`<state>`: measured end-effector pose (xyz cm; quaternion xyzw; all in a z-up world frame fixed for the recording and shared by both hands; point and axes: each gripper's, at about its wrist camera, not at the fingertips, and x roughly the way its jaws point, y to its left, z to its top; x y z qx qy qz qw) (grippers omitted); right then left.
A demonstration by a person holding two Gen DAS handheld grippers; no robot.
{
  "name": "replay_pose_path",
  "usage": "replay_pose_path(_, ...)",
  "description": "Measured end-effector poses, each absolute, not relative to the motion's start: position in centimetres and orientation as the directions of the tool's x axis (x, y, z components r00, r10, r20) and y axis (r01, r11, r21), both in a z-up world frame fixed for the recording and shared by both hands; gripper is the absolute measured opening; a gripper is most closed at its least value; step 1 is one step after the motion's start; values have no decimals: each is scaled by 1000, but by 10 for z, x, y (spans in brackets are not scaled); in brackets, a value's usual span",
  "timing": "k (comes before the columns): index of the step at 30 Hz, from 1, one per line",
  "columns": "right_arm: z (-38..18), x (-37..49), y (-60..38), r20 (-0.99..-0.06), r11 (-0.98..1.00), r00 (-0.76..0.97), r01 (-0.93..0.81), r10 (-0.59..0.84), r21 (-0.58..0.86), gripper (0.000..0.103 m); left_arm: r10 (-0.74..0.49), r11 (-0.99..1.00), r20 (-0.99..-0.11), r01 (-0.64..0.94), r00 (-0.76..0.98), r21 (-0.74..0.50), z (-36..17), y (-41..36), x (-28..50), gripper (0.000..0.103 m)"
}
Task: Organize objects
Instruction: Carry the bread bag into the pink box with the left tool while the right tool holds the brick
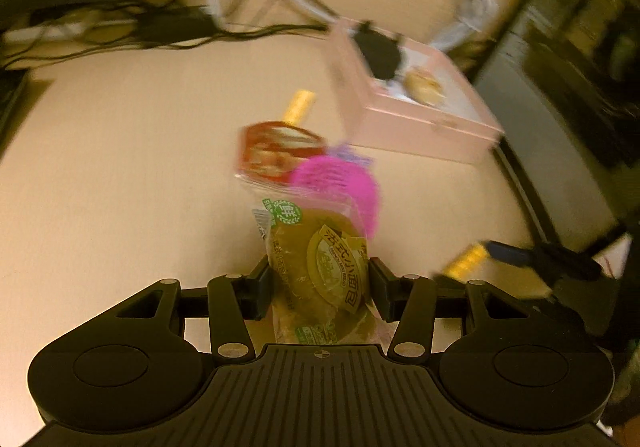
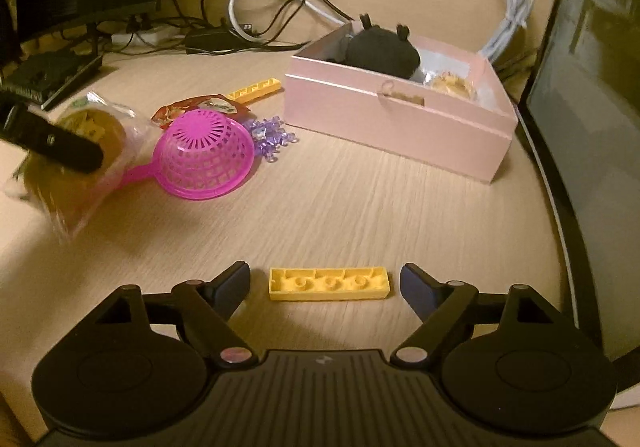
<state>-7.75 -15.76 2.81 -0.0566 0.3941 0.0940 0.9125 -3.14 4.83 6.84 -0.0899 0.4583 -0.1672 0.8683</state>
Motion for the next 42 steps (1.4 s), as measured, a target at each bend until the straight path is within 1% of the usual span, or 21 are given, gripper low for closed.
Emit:
replay_pose_path(2, 35, -81, -158, -721, 976, 679, -215, 137, -17, 63, -402, 915, -762, 262, 508, -308, 71, 35, -33, 54)
replay_pose_path(6, 54, -95, -161, -689, 973, 712, -228, 137, -43, 63, -442, 888, -757, 354, 480, -293, 80, 13, -31, 54)
replay_pose_path(8, 63, -102, -167, -676, 976, 727, -212, 124, -49, 63, -476, 867, -738, 394, 477, -305, 92, 3, -24, 54)
replay_pose_path(12, 77, -113, -184, -665, 989, 740, -144, 98, -15, 63, -521, 839, -658, 467, 544, -279, 133, -22, 1, 54)
replay_pose_path(16, 84, -125, -185, -648, 992, 757, -124, 83, -17, 63, -534, 844, -546, 445, 645, -300, 170, -45, 46, 54)
replay_pose_path(18, 87, -128, -183, -639, 992, 765, -123, 85, -15, 63, -548, 836, -487, 429, 680, -343, 174, -59, 71, 54)
replay_pose_path(20, 88, -129, -179, -629, 992, 772, -128, 91, -13, 63, -570, 818, -444, 426, 691, -387, 160, -74, 102, 56)
replay_pose_path(21, 89, -129, -175, -624, 991, 776, -130, 91, -17, 63, -551, 832, -463, 412, 694, -373, 147, -82, 113, 56)
replay_pose_path(22, 90, -130, -172, -615, 990, 783, -136, 91, -26, 63, -513, 858, -511, 387, 690, -338, 132, -92, 127, 53)
replay_pose_path(23, 91, -132, -169, -608, 990, 789, -140, 91, -34, 63, -472, 882, -559, 365, 682, -300, 116, -100, 138, 53)
replay_pose_path(24, 93, -133, -167, -601, 989, 794, -143, 90, -41, 63, -449, 893, -581, 351, 679, -280, 105, -104, 143, 53)
replay_pose_path(26, 95, -135, -168, -595, 989, 799, -144, 94, -37, 63, -444, 896, -573, 338, 689, -289, 97, -100, 143, 53)
replay_pose_path(29, 93, -131, -176, -607, 992, 790, -124, 87, -20, 63, -492, 868, -540, 340, 682, -362, 104, -80, 132, 53)
replay_pose_path(32, 91, -118, -184, -621, 996, 781, -90, 67, -5, 63, -502, 864, -526, 371, 687, -340, 113, -51, 103, 53)
replay_pose_path(34, 98, -105, -188, -603, 997, 795, -78, 63, 2, 63, -497, 868, -527, 393, 689, -304, 115, -30, 78, 53)
replay_pose_path(35, 102, -97, -188, -590, 997, 806, -74, 56, -7, 63, -491, 871, -537, 403, 686, -282, 115, -19, 61, 53)
replay_pose_path(38, 126, -58, -183, -507, 996, 862, -27, -18, -80, 63, -466, 880, -590, 410, 659, -238, 104, 6, 23, 53)
replay_pose_path(40, 139, -25, -183, -470, 998, 882, 14, -43, -66, 63, -432, 896, -622, 389, 653, -213, 96, 21, 4, 53)
replay_pose_path(42, 147, 11, -185, -462, 999, 885, 46, -53, -26, 65, -403, 908, -659, 367, 636, -201, 86, 37, -12, 53)
